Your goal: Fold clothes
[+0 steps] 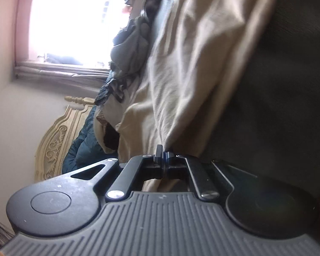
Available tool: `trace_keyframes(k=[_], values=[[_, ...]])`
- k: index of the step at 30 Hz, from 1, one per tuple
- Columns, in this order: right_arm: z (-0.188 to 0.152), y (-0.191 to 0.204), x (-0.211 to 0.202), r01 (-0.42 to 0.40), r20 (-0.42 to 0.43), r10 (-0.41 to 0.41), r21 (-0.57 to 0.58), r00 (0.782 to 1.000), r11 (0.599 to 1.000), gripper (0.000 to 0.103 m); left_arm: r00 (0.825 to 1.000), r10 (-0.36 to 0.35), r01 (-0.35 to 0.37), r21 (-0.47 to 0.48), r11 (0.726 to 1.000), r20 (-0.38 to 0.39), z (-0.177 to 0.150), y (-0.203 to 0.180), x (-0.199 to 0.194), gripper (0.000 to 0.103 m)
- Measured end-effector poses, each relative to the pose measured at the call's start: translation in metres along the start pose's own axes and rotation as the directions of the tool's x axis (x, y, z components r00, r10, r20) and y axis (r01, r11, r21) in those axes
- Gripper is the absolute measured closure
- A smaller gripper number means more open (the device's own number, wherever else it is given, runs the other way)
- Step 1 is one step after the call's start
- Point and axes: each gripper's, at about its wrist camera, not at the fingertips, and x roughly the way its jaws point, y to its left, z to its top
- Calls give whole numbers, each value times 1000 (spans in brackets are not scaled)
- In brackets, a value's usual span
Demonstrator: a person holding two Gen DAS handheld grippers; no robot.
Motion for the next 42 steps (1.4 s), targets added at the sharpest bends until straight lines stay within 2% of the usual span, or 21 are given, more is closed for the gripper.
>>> trace_keyframes(k=[5,11,15,17,19,22,25,28,31,34,37,39,42], values=[[0,-2,-14,-23,15,23,10,1000,1000,103,1000,14,-14,26,1000,4,-1,-4,1,93],[-1,-27,-15,12,6,-12,49,1000,999,103,998,47,-50,100,994,29,-6,-14,-4,93],[4,-17,-19,29,-16,-29,-18,999,999,100,994,88,-98,200,975,57,-7,-40,-12,72],[9,-15,-30,37,-18,-38,-44,999,998,99,992,93,-111,258,960,81,-7,-59,-14,70],[14,-18,-49,39,13,-39,-51,999,998,98,995,55,-76,291,954,78,-10,-75,-11,69],[26,-25,-78,29,94,-25,-36,995,999,97,1000,-6,-4,316,949,30,-18,-97,2,69],[44,-31,-116,42,230,-34,-31,973,999,97,998,-26,45,330,943,-63,-35,-112,29,69],[67,-34,-154,41,360,-26,-32,933,999,96,989,-26,78,352,933,-148,-58,-125,55,69],[92,-32,-189,78,486,-37,-65,873,995,95,977,6,69,348,935,-212,-77,-128,77,69],[123,-32,-205,110,542,-64,-53,838,993,85,973,55,30,357,934,-226,-87,-122,87,70],[147,-32,-203,151,541,-108,-36,834,988,77,972,41,37,328,944,-230,-85,-116,88,71],[160,-37,-194,167,517,-140,-6,844,986,76,971,38,37,304,952,-236,-83,-111,89,74],[169,-47,-181,177,509,-178,50,842,983,75,970,35,37,286,958,-241,-80,-106,90,76]])
